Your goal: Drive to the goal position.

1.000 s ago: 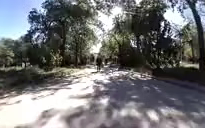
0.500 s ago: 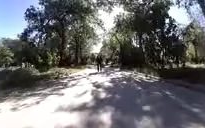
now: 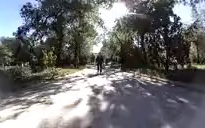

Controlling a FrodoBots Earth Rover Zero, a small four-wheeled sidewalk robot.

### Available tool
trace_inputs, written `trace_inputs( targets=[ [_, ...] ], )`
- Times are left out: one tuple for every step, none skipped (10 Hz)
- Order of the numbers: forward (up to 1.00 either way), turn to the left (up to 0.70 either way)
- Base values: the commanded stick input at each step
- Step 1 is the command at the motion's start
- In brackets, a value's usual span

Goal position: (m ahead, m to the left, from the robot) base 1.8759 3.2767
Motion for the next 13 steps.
trace_inputs(
  targets=[
    [1.00,0.45],
    [1.00,0.05],
    [1.00,0.05],
    [1.00,0.05],
    [1.00,0.07],
    [1.00,0.21],
    [1.00,0.43],
    [1.00,0.45],
    [1.00,0.45],
    [1.00,0.45],
    [1.00,0.05],
    [1.00,0.05],
    [1.00,0.05]
  ],
)
